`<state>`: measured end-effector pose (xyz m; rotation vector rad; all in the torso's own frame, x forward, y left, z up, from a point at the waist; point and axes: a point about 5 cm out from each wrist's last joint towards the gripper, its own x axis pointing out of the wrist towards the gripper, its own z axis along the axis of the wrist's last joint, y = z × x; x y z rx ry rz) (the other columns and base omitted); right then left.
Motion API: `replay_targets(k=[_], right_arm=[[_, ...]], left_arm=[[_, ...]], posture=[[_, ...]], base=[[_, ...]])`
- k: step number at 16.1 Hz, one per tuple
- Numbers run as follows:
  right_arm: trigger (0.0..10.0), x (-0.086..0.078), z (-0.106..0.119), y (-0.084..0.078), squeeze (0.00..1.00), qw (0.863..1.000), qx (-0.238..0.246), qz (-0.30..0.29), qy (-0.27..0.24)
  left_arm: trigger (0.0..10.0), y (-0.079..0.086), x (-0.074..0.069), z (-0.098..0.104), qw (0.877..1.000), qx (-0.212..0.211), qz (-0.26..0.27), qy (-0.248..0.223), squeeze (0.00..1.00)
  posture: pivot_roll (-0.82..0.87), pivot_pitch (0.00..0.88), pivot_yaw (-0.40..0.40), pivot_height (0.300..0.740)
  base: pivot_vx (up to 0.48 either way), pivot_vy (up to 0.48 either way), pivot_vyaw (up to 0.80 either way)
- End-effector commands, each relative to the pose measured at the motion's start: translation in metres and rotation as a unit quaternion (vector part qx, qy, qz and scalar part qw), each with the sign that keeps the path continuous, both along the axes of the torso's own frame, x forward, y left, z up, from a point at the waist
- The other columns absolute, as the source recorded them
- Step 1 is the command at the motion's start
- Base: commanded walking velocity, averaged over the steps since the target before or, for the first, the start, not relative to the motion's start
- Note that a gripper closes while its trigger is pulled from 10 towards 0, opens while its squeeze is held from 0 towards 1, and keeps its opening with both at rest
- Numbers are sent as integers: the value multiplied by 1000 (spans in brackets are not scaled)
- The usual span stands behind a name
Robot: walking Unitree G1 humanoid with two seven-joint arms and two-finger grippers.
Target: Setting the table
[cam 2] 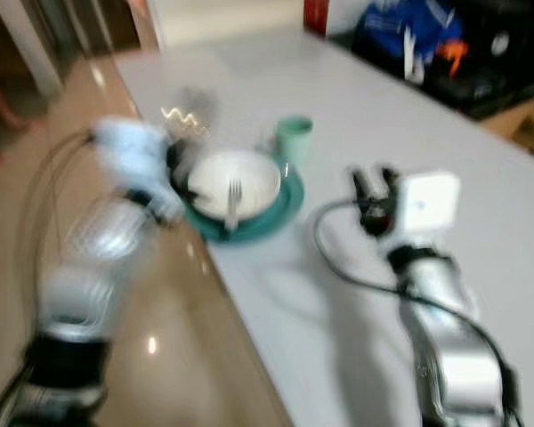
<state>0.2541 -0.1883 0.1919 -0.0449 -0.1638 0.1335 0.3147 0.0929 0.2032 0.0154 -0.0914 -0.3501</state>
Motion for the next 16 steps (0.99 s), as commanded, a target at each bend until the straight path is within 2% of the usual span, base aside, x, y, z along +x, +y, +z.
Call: replay_targets(k=[1, 3, 5, 7, 10, 13, 14, 16], right_arm=[[10000, 1, 7, 10, 0, 1000, 6, 25, -16], [10000, 2, 8, 8, 0, 999, 2, 29, -14], [10000, 1, 9, 6, 0, 999, -5, 35, -15], [10000, 0, 10, 4, 0, 999, -8, 39, -15], [10000, 0, 14, 3, 0, 998, -3, 56, -11], [10000, 1, 16, 5, 0, 997, -1, 80, 2], [10000, 1, 16, 6, 0, 997, -1, 83, 3], [10000, 1, 18, 9, 0, 994, 0, 105, 11]], left_arm=[[10000, 12, 6, 2, 1000, -2, 19, 8, 0], [10000, 3, 17, -4, 998, -26, 15, 48, 0], [10000, -3, 25, -4, 997, -27, 23, 67, 0], [10000, -3, 31, -6, 994, -31, 49, 95, 0], [10000, 0, 43, -17, 979, -69, 82, 172, 0], [10000, 4, 50, -21, 959, -111, 115, 235, 0], [10000, 4, 51, -22, 955, -117, 118, 246, 0], [10000, 1, 53, -29, 938, -142, 107, 297, 0]], posture=[[-55, 25, 20, 740], [-57, 26, 14, 740], [-64, 26, 16, 740], [-71, 27, 17, 740], [-75, 26, 9, 740], [-79, 22, 1, 740], [-80, 20, -1, 740], [-82, 14, -4, 740]], base=[[0, 0, 0], [0, 0, 0], [0, 0, 0], [0, 0, 0], [0, 0, 0], [0, 0, 0], [0, 0, 0], [0, 0, 0]])
